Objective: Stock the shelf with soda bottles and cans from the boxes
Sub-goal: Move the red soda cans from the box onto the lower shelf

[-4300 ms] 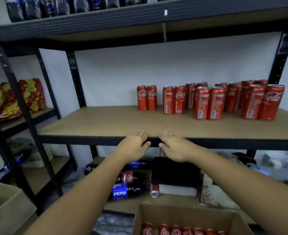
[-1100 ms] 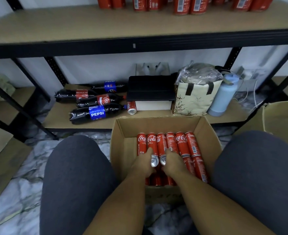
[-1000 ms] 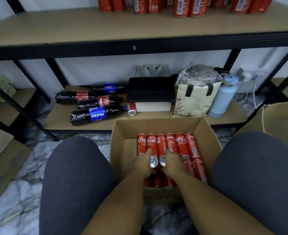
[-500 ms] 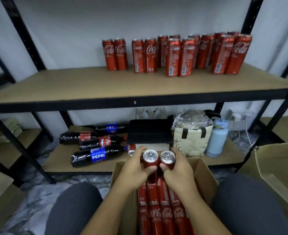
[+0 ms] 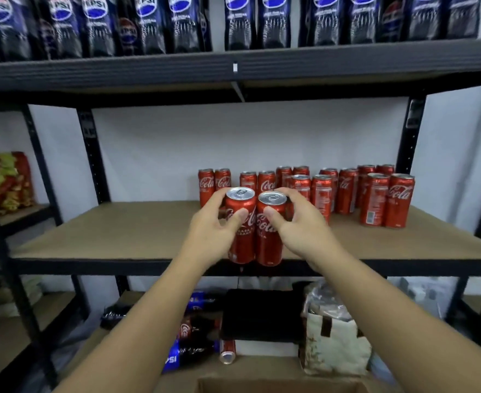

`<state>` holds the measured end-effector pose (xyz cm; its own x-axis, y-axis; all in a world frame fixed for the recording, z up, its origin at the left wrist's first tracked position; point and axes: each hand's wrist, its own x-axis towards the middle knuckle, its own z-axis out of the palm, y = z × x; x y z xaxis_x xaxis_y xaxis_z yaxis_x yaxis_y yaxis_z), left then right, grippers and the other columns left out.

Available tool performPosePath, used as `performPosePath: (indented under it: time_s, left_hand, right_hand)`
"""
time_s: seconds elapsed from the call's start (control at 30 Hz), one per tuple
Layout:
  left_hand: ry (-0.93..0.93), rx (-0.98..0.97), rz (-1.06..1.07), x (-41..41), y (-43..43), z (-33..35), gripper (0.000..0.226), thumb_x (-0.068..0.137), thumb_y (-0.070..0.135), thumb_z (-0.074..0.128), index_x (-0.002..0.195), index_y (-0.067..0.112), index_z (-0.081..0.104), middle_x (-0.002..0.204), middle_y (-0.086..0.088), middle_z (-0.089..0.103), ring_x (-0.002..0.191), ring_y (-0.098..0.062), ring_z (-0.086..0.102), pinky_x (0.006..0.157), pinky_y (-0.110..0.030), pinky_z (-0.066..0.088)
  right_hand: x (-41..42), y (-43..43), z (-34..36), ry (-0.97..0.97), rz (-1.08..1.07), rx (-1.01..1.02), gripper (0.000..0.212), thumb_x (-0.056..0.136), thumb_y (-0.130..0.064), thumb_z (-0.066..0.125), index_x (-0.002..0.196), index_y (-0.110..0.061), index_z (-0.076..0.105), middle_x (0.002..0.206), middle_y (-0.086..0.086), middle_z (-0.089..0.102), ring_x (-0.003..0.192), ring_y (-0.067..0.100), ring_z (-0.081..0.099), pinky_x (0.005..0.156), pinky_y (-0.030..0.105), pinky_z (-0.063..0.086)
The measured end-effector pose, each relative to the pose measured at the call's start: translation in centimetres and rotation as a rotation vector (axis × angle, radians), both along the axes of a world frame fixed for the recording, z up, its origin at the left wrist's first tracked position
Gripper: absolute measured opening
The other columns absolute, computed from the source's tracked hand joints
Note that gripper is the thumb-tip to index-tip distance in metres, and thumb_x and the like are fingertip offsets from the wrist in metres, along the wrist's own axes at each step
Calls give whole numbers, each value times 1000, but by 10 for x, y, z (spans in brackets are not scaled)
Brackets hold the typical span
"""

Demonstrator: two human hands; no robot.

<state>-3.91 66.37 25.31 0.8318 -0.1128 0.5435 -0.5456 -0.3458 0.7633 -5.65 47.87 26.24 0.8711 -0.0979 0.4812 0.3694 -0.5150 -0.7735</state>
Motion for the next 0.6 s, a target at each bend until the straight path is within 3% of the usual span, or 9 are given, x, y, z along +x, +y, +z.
performPosePath:
  time_s: [0.1,0.17,0.23,0.3,0.4,0.5,0.6]
  left_hand:
    - [34,10,87,36,-4,1,36,101,36,60,135,38,51,119,16,65,107,-1,62,79,-19,50]
    - [65,-20,124,56,-5,-6,34,101,36,60,133,37,51,117,14,66,108,-6,64,91,-33,55]
    - [66,-32,139,71,-6,-15,35,102,32,59,135,38,48,120,14,64,113,-8,63,99,-36,51]
    - [78,16,95,82,-3,-22,49,100,24,62,141,41,40,125,18,58,119,-6,57,101,-30,44]
    - [183,149,26,102,6,-42,86,91,19,73,155,41,20,132,17,49,124,-4,49,107,-34,38]
    - [200,186,127,124,11,-57,81,83,41,77,151,42,31,135,6,50,127,-15,52,113,-47,42]
    - [205,203,180,134,9,-57,62,91,40,72,147,34,44,128,1,52,120,-17,55,109,-38,43]
  right_hand:
    - [34,12,9,45,-11,-32,55,96,-41,66,146,-27,47,142,-6,56,130,17,54,108,42,47]
    - [53,20,7,49,-18,-62,53,97,-39,65,144,-24,47,142,-5,55,127,16,54,105,35,46]
    - [68,25,0,25,-34,-78,50,98,-37,64,144,-24,48,140,-6,55,124,12,53,97,27,41]
    - [83,25,-15,15,-46,-74,59,98,-39,63,150,-25,40,144,-6,54,131,15,51,103,28,40]
    - [102,19,-40,106,17,-90,79,96,-37,67,159,-34,20,147,-9,51,135,14,49,115,43,40]
    - [119,13,-61,192,29,-78,71,94,-36,70,154,-33,32,143,-7,56,132,16,53,113,44,43]
    - [136,12,-73,204,-38,-119,68,92,-35,72,152,-27,41,141,-1,56,127,19,55,111,44,44]
